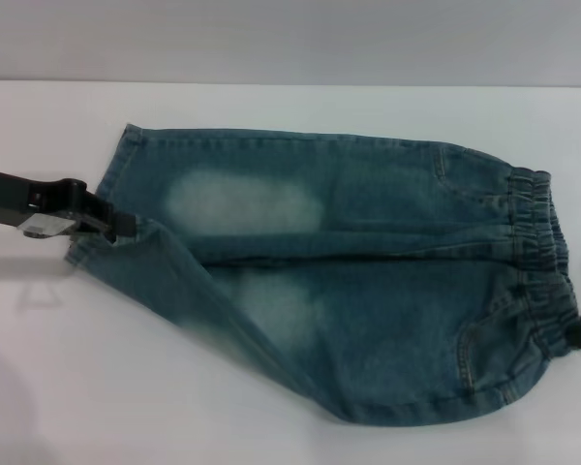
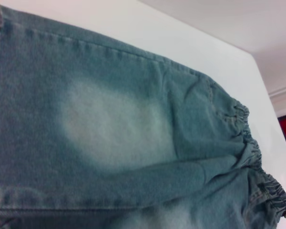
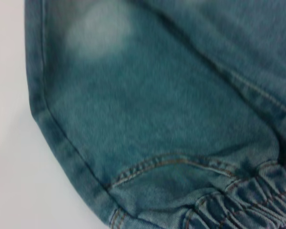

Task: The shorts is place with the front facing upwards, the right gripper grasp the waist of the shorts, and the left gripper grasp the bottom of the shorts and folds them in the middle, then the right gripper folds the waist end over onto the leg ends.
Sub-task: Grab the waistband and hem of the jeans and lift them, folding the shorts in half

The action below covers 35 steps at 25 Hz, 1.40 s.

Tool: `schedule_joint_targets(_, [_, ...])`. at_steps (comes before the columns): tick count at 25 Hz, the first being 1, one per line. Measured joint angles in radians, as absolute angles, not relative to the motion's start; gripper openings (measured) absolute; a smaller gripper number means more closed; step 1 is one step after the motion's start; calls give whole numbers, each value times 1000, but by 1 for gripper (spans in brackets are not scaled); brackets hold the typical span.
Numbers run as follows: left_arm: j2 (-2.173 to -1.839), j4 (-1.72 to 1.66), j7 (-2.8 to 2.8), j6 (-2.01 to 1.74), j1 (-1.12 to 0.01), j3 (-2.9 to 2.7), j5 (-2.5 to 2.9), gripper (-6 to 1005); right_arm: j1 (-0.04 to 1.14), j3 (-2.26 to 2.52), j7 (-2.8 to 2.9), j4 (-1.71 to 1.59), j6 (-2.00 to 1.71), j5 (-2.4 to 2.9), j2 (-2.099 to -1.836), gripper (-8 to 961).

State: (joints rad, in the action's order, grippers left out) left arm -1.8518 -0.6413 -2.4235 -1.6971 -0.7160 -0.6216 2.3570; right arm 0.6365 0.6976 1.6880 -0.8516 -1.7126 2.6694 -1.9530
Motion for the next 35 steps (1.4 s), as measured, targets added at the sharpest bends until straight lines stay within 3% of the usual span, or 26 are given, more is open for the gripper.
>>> schedule_joint_targets(5, [-1851, -644, -2424, -1695, -718, -581, 2356, 100, 592, 673, 1645, -800, -1709, 2528, -1911, 0])
schedule_joint_targets(9, [-1851, -641, -2417, -1689, -722, -524, 2355, 102, 551, 614, 1592, -766, -1697, 2417, -1903, 0])
schedule_joint_targets(22, [-1841, -640, -2398, -1567, -702, -422, 2286, 109, 460, 493, 1483, -715, -1551, 2226, -1983, 3])
schedule_joint_targets(35, [-1845, -637, -2362, -1419, -687, -427, 2263, 116, 429, 442, 1375, -648, -1474, 2013, -2005, 20])
